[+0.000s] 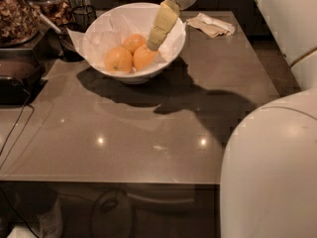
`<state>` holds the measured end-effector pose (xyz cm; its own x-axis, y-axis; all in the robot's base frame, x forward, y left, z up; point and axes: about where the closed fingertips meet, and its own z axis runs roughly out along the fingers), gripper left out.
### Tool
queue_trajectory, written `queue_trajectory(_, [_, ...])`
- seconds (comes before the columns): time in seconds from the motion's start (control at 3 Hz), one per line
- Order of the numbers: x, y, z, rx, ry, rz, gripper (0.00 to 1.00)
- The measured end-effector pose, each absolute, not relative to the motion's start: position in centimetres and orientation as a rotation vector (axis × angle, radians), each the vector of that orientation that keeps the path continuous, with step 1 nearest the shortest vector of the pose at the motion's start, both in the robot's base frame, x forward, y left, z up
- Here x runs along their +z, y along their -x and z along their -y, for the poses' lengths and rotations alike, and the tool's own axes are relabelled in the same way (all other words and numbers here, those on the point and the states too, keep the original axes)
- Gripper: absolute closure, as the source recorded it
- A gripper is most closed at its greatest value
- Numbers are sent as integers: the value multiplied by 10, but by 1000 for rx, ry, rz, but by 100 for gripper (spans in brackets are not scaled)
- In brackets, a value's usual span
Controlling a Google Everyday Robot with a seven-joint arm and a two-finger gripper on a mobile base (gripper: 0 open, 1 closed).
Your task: Pick orange from white bowl
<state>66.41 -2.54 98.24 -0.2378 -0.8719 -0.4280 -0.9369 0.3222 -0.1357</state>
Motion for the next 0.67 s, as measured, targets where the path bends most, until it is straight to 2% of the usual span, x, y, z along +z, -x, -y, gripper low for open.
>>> queue_trajectory(0.33, [976, -674, -2, 223, 1559, -2219, 0])
queue_trajectory(0.67, [969, -682, -21, 227, 1518, -2277, 8])
